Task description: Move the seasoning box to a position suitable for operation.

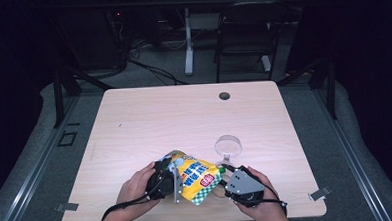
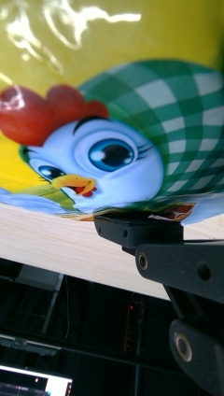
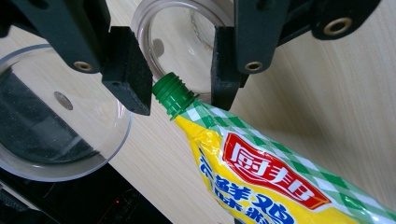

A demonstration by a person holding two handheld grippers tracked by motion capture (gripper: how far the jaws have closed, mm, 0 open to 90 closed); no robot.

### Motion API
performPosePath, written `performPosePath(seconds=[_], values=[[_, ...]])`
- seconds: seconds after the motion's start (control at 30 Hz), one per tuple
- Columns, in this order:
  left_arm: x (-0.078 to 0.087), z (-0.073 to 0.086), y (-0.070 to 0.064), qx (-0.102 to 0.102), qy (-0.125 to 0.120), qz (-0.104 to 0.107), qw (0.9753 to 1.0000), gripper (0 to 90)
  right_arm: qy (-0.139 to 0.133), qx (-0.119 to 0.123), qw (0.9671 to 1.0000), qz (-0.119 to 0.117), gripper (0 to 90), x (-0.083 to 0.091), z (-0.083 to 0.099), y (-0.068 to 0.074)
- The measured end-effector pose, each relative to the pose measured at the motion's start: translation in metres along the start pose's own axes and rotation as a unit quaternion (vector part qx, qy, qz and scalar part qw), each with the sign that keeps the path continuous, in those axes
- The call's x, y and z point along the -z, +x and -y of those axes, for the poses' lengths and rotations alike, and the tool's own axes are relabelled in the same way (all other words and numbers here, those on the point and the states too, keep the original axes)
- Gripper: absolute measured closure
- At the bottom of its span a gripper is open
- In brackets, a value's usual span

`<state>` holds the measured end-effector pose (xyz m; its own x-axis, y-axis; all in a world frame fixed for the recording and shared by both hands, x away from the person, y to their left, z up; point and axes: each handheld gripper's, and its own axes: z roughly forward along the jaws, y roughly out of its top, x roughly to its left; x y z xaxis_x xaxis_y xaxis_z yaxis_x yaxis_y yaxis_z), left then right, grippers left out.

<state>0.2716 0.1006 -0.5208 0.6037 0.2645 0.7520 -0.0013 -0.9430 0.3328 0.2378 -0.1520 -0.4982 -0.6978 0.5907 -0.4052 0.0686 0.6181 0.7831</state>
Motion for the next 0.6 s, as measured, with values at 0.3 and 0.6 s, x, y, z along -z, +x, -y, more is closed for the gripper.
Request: performPosePath(seconds=[0.3, 0.6], values=[[0.0014, -0.0005, 0.0023, -0.008, 0.001, -0.004, 1.0000, 58.5, 0.005, 0.016, 0.9998, 0.009, 60.6, -0.0028, -0.0012, 0.0030], [0.0025, -0.0006, -0.0002, -0.020, 0.002, -0.020, 0.9996, 58.6, 0.020, 0.033, 0.9991, 0.018, 62.8, -0.0053, -0.0022, 0.0068]])
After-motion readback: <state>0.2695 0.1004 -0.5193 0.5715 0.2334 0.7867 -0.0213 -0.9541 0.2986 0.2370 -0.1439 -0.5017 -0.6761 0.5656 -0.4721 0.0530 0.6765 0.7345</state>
